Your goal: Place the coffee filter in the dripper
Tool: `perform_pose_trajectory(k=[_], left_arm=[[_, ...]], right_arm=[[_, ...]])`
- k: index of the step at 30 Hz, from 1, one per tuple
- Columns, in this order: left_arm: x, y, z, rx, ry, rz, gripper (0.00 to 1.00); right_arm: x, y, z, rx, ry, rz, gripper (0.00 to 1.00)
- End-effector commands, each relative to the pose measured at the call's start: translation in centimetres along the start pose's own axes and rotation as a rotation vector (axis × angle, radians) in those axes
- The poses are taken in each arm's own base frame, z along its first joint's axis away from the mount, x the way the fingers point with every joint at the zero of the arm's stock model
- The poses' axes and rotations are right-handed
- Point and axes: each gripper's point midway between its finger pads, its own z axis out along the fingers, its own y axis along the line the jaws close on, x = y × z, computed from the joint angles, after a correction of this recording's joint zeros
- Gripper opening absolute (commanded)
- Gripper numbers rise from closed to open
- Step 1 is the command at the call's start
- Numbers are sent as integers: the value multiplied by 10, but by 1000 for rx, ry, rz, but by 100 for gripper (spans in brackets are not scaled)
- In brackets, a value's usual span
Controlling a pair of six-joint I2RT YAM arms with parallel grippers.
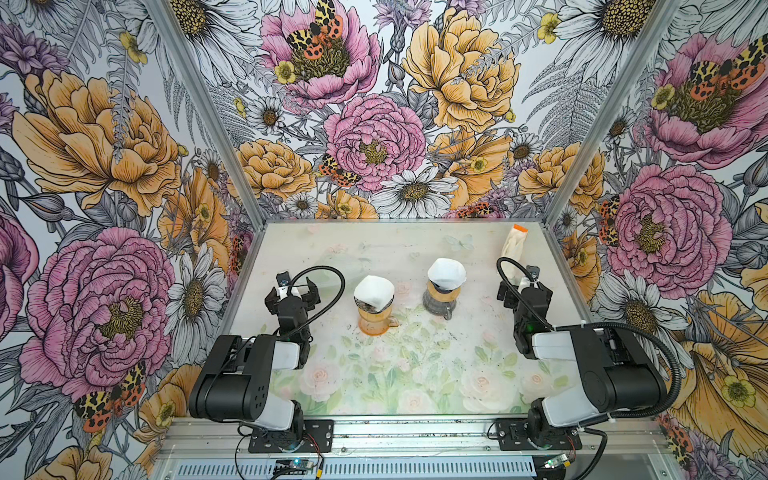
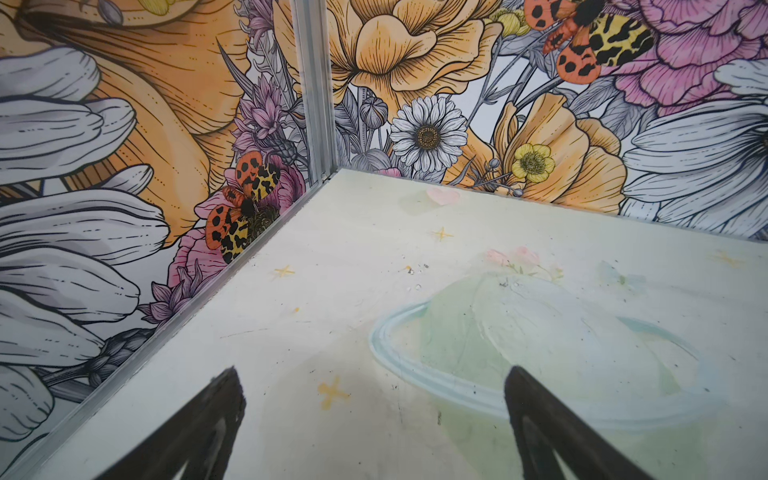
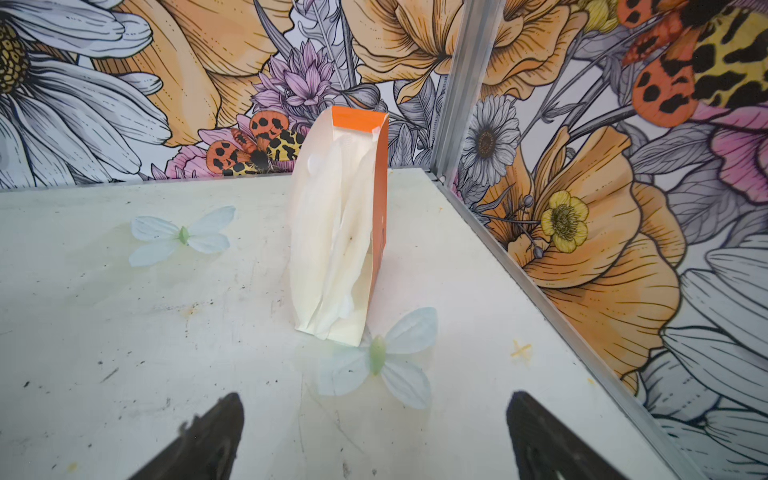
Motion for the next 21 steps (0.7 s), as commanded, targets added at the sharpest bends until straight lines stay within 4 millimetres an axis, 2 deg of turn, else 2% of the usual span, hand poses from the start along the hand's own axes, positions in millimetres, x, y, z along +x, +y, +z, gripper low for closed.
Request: perform_pose_trajectory(k=[1,5,21], left_arm=[[-10,-8,4,51,-59,-9,99],[-6,-14,21,59,17,10,99],[-6,-13,20,72,9,1,99]], right_arm=[[-14,6,5,-40,-35,20,99],[-15,6,6,-46,-40,22,99],[-15,6,6,-46,-39,23,99]])
